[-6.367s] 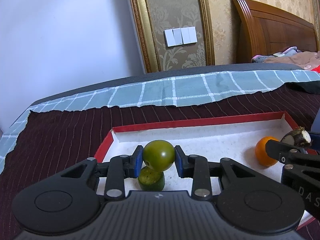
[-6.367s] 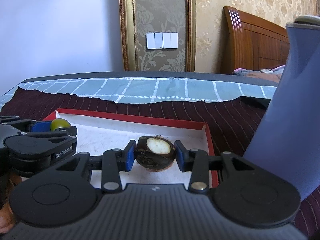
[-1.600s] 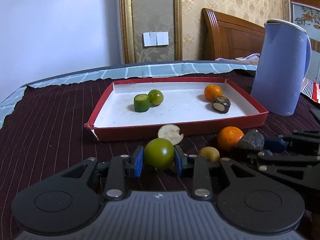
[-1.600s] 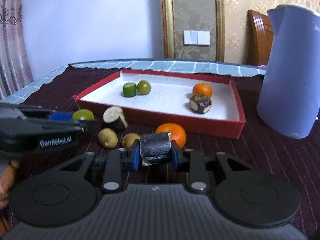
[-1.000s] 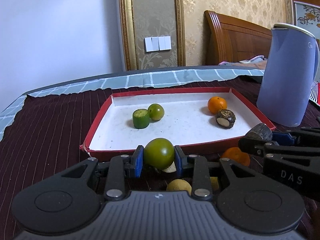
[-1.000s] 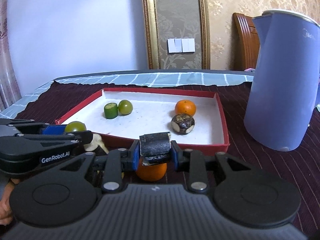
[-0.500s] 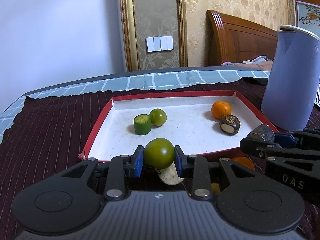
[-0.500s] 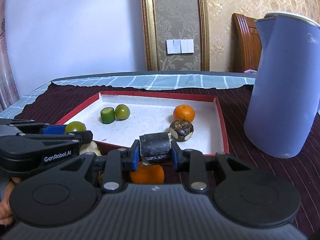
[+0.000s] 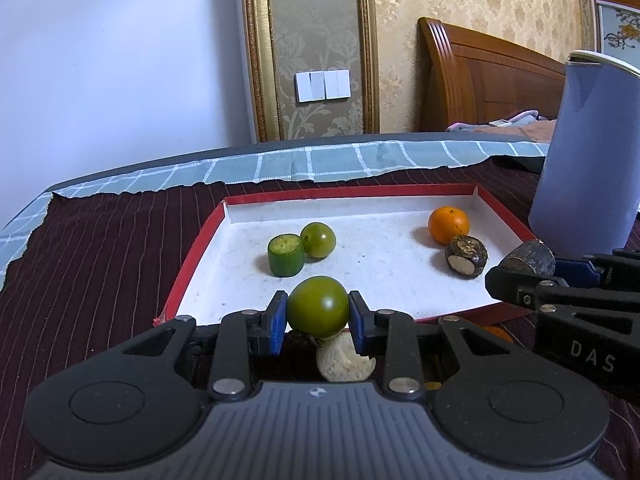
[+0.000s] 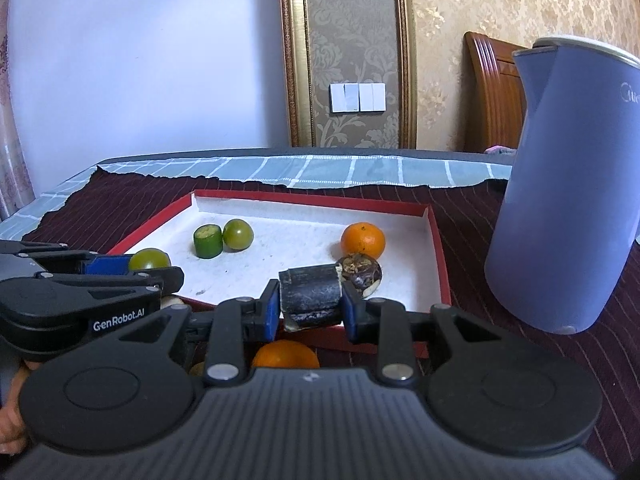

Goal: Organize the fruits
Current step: 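Carry the black piece and the dark green lime toward the tray with both tools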

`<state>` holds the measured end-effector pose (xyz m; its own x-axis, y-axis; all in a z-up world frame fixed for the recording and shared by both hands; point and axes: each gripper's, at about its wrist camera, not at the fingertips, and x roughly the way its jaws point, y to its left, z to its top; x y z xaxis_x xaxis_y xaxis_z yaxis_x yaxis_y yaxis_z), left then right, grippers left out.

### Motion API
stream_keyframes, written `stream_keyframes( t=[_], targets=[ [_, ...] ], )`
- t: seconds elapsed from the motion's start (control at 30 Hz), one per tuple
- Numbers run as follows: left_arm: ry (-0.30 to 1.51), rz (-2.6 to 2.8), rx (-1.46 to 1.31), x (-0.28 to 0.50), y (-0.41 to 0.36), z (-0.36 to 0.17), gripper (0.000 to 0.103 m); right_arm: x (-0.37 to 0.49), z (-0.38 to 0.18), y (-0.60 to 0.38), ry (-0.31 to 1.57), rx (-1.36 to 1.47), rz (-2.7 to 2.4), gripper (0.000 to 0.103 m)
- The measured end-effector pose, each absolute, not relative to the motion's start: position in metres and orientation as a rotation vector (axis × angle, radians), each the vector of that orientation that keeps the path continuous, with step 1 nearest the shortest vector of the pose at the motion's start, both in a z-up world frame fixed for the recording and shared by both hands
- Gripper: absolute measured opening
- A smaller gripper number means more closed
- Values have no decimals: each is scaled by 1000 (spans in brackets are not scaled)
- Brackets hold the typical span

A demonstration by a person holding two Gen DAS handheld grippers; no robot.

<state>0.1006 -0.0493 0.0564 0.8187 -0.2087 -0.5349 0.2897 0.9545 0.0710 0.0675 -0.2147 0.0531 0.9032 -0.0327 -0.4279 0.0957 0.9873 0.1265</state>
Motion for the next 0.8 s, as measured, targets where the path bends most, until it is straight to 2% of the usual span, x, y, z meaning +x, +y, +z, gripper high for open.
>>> stream_keyframes(
  t=[0.8],
  targets=[
    [579, -205, 145, 136, -56, 58, 31, 92, 57, -222, 466, 143, -87, 29]
  ],
)
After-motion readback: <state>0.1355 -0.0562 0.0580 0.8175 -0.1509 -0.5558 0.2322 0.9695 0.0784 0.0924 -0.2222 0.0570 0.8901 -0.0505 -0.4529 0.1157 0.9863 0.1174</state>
